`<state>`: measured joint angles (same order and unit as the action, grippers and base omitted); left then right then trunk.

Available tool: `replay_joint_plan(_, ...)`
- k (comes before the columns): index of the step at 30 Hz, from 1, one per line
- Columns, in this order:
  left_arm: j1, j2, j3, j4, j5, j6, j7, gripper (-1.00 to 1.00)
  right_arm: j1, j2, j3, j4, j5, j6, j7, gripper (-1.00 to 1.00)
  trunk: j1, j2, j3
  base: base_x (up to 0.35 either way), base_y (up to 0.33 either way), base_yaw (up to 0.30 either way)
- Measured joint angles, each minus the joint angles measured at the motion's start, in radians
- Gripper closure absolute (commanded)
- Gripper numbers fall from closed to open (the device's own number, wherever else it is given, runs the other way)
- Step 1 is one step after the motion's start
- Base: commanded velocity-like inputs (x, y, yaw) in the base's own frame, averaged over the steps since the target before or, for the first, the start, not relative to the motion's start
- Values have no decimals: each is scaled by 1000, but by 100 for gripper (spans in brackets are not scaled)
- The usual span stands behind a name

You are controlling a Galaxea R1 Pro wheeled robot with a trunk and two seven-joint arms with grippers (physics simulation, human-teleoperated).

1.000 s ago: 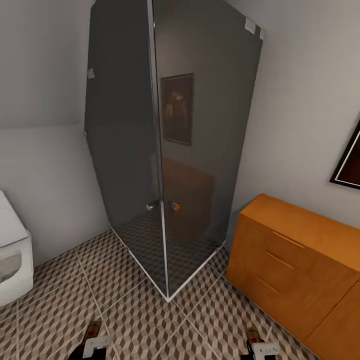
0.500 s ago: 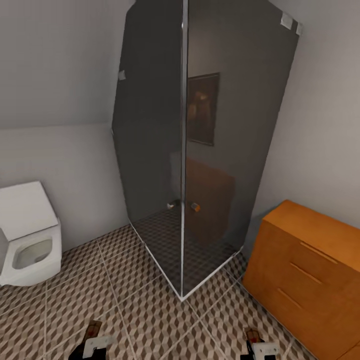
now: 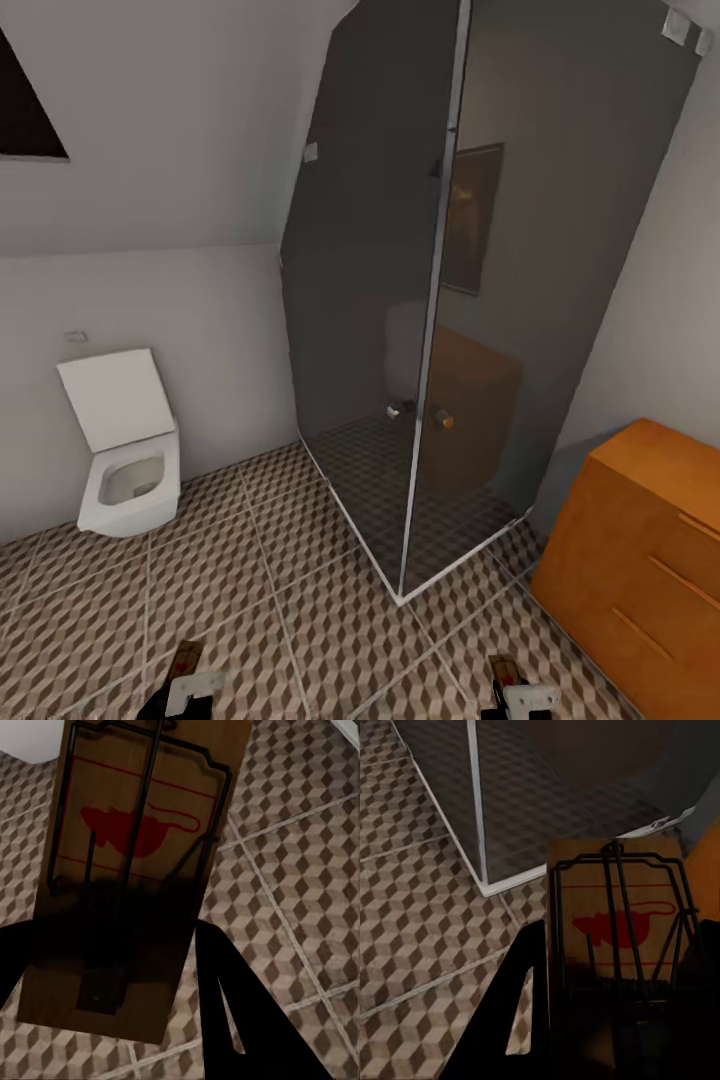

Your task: Take the four mousetraps from the cabinet in the bathroom and place them on the bathroom floor. Make sure all four end up on the same floor surface, and ensure that at least two of them are either under or directly next to the same bathroom sink.

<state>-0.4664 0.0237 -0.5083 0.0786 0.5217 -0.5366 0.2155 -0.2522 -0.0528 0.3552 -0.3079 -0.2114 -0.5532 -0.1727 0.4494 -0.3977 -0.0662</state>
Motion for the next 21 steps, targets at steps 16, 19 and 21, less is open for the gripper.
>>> replay_joint_plan(16,0,0,0,-1,0,1,0,100,0,0,0,0,0,0,-1,100,0,0,0,0,83,272)
replay_joint_plan(19,0,0,0,-1,0,1,0,100,0,0,0,0,0,0,0,100,0,0,0,0,1,272)
replay_joint_plan(21,0,0,0,-1,0,1,0,100,1,0,0,0,0,0,0,100,0,0,0,0,0,272)
